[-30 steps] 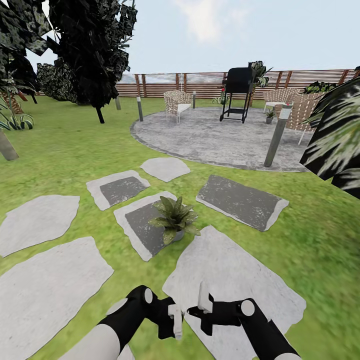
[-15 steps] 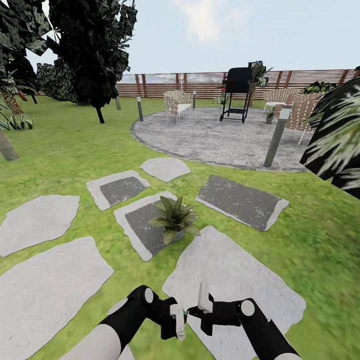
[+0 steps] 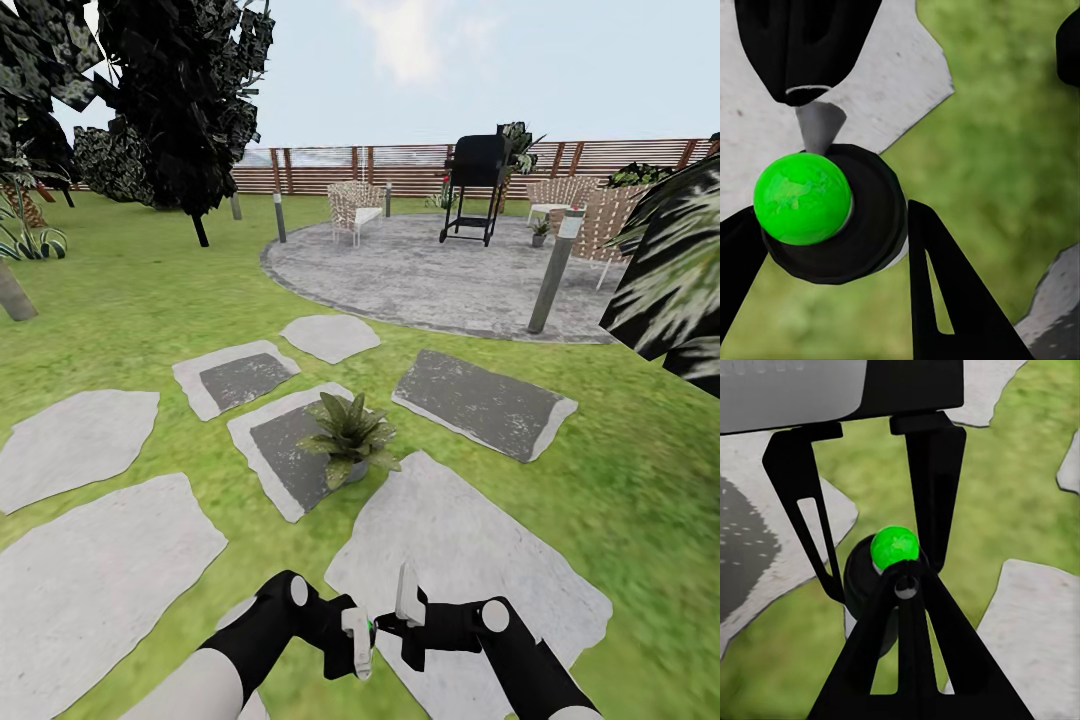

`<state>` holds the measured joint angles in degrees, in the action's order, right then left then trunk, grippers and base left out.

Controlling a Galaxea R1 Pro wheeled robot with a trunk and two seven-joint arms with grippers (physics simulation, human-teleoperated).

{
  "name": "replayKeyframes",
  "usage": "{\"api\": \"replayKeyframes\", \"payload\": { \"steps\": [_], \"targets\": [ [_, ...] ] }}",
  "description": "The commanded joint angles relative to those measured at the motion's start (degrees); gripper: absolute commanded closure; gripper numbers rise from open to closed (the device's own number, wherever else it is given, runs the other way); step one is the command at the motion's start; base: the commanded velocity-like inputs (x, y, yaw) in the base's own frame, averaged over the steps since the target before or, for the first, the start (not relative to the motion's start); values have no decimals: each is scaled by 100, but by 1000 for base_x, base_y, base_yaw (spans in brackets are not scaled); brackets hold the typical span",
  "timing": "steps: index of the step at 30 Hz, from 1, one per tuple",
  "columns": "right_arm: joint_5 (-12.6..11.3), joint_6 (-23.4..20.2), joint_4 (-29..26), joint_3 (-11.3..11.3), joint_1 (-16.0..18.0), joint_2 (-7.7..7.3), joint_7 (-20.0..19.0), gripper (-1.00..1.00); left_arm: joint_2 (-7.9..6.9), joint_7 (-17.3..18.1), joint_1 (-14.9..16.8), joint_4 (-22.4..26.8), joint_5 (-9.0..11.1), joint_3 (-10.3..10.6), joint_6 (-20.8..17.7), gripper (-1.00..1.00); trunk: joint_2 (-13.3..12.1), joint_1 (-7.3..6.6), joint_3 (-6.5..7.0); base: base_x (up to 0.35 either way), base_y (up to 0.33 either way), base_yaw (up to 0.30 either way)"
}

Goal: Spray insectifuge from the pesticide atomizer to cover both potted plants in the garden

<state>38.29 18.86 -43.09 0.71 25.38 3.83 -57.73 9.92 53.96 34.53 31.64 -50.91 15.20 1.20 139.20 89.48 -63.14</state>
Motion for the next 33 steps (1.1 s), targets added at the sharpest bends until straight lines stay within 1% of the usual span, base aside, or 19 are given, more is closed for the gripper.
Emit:
{"api": "replayKeyframes", "payload": {
  "steps": [1, 16, 20, 21, 24, 27, 31, 32, 33],
  "targets": [
    [38, 22, -7, 8, 2, 2, -10, 100, 1, 16, 1, 9, -33, 1, 12, 100, 2, -1, -5, 0, 0, 0],
    [38, 26, -6, 8, 2, 4, -1, 100, 8, 14, 1, 3, -30, -4, 11, 100, 2, -1, -5, 0, 0, 0],
    [44, 28, 2, 8, 2, 3, -1, 100, -53, 8, 1, -3, -30, -5, 20, 100, 2, -1, -5, 0, 0, 0],
    [45, 29, 2, 8, 2, 3, -1, 100, -108, 9, 1, -22, -40, -14, 20, 100, 2, -1, -5, 0, 0, 0],
    [46, 30, 3, 8, 2, -3, -1, 100, -357, 4, 1, -102, -48, -25, 21, 100, 2, -1, -5, 0, 0, 0],
    [51, 30, 3, 8, 2, -4, -1, 100, -693, 1, 1, -130, -43, -32, 21, 100, 2, -1, -5, 0, 0, 0],
    [55, 24, 4, 8, 2, -5, -1, 100, -1193, 0, 1, -172, -22, -40, 21, 100, 2, -1, -5, 0, 0, 0],
    [55, 26, 8, 8, 2, -5, -1, 100, -1298, -4, 1, -242, -22, -41, 24, 100, 2, -1, -5, 0, 0, 0],
    [55, 27, 9, 8, 2, -5, -1, 100, -1361, -6, 1, -301, -25, -45, 26, 100, 2, -1, -5, 0, 0, 0]
  ]
}}
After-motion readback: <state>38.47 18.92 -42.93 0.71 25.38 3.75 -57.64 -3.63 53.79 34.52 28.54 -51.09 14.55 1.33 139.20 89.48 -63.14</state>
